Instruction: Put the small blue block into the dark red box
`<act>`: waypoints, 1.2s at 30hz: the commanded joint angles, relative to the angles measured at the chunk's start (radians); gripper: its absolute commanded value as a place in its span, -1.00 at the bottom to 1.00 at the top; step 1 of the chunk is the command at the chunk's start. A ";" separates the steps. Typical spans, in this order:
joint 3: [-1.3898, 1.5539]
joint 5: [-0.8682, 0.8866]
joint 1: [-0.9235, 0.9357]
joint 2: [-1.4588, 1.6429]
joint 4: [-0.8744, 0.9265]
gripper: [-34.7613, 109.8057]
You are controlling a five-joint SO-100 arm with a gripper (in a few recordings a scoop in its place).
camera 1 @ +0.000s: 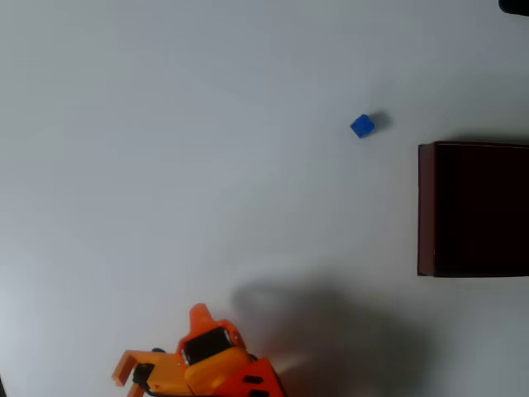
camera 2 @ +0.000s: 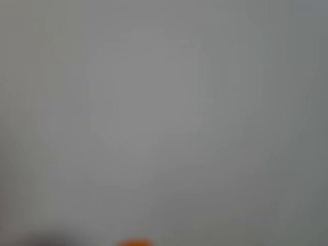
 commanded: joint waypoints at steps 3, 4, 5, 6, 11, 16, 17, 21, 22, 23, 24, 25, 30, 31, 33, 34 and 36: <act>0.006 0.015 0.009 0.006 0.006 -0.52; 0.006 0.015 0.009 0.006 0.006 -0.52; 0.006 0.015 0.009 0.006 0.006 -0.52; 0.006 0.015 0.009 0.006 0.006 -0.52; 0.006 0.015 0.009 0.006 0.006 -0.52; 0.006 0.015 0.009 0.006 0.006 -0.52; 0.006 0.015 0.009 0.006 0.006 -0.52; 0.006 0.015 0.009 0.006 0.006 -0.52; 0.006 0.015 0.011 0.006 0.006 -0.52; 0.006 0.015 0.011 0.006 0.006 -0.52; 0.006 0.015 0.009 0.006 0.006 -0.52; 0.006 0.015 0.009 0.006 0.006 -0.52; 0.006 0.015 0.002 0.006 0.006 -0.52; 0.006 0.015 -0.002 0.006 0.006 -0.52; 0.006 0.015 -0.008 0.006 0.006 -0.52; 0.006 0.015 -0.009 0.006 0.006 -0.52; 0.006 0.017 -0.008 0.006 0.006 -0.52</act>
